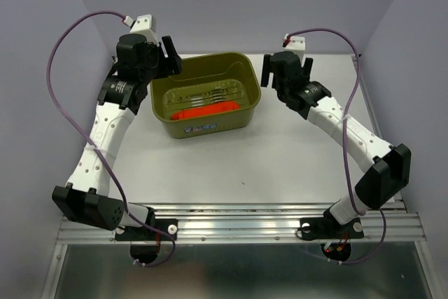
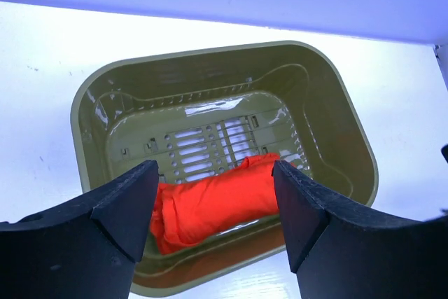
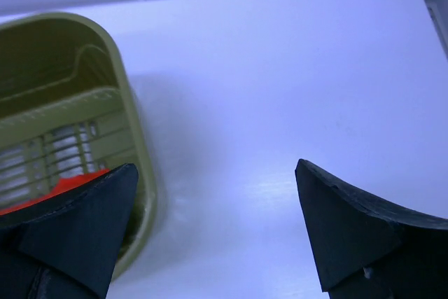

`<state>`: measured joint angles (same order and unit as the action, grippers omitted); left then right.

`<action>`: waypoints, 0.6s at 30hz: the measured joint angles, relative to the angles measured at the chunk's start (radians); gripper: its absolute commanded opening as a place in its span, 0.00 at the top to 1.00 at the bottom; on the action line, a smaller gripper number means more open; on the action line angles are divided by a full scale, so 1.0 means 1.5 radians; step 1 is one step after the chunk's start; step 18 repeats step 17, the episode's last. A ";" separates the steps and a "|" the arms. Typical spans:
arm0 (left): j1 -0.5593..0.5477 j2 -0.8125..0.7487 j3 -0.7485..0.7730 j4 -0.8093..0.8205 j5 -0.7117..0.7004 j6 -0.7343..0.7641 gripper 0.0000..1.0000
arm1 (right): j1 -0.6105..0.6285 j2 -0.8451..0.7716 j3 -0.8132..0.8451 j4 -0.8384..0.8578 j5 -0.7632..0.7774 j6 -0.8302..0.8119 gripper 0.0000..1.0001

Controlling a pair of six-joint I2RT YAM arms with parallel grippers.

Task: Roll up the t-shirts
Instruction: Reset both arms

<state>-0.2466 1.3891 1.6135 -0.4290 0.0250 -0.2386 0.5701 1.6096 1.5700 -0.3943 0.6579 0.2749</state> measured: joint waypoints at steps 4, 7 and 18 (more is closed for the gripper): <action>0.000 -0.041 -0.056 0.004 -0.001 -0.004 0.23 | 0.000 -0.079 -0.097 -0.037 0.040 0.023 0.00; 0.000 -0.073 -0.100 0.005 -0.002 -0.005 0.23 | 0.000 -0.158 -0.181 -0.059 0.069 0.044 0.00; 0.000 -0.212 -0.240 0.035 -0.036 -0.017 0.22 | 0.000 -0.249 -0.271 -0.126 0.103 0.129 0.00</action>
